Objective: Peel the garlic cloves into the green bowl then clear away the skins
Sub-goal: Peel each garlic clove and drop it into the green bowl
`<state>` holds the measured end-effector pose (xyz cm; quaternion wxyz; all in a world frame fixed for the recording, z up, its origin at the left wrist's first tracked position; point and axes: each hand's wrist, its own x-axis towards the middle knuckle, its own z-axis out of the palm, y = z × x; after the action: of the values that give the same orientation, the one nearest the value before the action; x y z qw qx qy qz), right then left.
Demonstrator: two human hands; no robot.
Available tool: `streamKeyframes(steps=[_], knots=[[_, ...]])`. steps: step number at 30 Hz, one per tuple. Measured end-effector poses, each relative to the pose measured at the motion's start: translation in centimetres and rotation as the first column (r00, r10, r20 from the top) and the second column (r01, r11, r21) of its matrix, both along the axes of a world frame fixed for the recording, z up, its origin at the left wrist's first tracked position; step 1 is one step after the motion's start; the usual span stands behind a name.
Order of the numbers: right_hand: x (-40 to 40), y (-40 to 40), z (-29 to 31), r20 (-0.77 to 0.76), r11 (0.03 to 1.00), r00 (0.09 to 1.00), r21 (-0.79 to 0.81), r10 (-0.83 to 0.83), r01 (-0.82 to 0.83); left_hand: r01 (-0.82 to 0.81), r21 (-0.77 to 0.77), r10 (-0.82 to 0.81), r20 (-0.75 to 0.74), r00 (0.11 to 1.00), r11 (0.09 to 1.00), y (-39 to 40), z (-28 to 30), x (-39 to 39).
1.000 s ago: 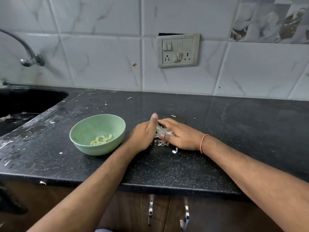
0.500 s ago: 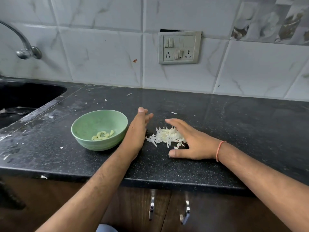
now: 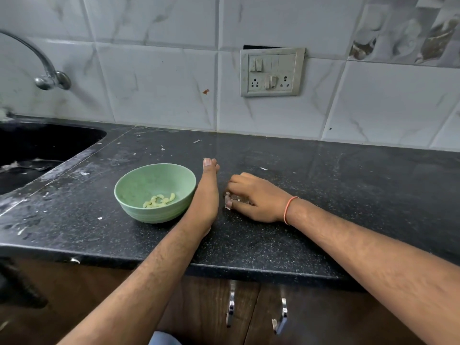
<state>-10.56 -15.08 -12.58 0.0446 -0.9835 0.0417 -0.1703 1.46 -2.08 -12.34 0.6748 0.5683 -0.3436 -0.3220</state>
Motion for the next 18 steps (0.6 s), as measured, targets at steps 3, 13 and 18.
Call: streamKeyframes(steps=[3,13,18], knots=[[-1.5,-1.1,0.2,0.013,0.997,0.997,-0.028,-0.07,0.07,0.005,0.017,-0.005,0.028,1.0,1.0,-0.1,-0.2,0.1],[-1.6,-2.1,0.4,0.118,0.861,0.856,0.15,-0.503,0.485,0.026,0.023,-0.028,0.072,0.997,0.999,0.1,-0.2,-0.2],[-0.1,-0.5,2.8,0.104,0.377,0.683,0.888,-0.723,0.263,-0.017,0.011,0.016,0.061,0.998,1.0,0.6,-0.2,-1.4]])
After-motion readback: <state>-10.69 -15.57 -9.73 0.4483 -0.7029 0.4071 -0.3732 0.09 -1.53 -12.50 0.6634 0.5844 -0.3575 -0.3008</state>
